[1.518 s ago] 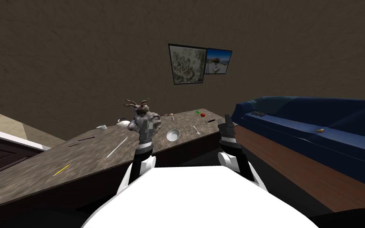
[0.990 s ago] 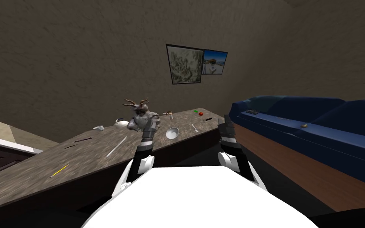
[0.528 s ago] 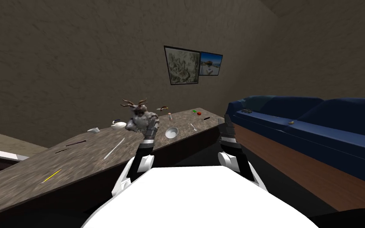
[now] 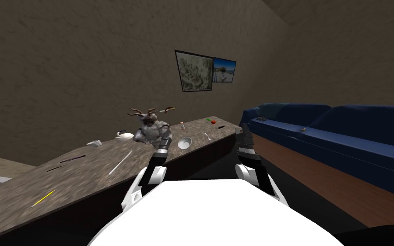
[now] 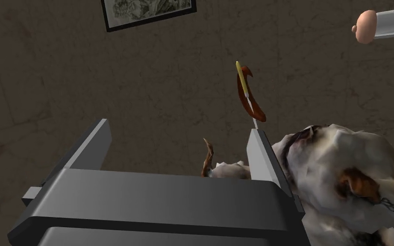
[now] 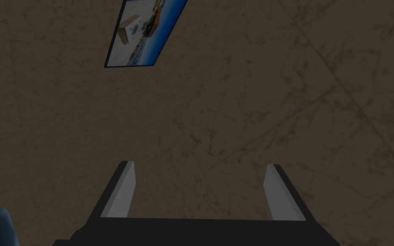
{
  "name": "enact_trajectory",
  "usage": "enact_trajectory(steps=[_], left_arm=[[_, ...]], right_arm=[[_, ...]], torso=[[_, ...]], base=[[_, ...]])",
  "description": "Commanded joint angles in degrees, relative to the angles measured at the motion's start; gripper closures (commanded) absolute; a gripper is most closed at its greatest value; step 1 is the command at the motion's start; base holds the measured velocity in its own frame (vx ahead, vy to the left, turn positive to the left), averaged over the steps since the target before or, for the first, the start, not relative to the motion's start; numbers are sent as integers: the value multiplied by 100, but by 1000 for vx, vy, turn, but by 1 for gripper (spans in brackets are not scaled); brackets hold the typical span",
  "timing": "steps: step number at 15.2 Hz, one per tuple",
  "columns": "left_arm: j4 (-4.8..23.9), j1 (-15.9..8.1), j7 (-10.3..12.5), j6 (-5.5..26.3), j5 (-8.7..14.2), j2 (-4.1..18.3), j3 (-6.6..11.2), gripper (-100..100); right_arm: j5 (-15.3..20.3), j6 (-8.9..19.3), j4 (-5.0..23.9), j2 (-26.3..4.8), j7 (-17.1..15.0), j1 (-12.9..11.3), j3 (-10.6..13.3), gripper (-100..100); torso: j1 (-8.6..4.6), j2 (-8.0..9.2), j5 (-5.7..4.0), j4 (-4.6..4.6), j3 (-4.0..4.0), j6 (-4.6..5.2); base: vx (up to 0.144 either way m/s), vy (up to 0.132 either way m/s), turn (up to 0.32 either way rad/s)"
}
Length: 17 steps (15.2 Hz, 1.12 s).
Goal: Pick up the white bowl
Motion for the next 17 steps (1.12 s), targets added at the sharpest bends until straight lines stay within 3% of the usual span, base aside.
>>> enact_trajectory(steps=[1,17], left_arm=[[-7,-17,57,286,24,75,-9,-100],[11,-253,348,2112,127,413,-147,-100]], right_arm=[[0,0,0,0,0,0,0,0],[0,0,0,0,0,0,0,0]], torso=[[0,0,0,0,0,0],[1,-3,1,-1,-1,-1]], base=[[-30,30,-91],[-18,22,-74]])
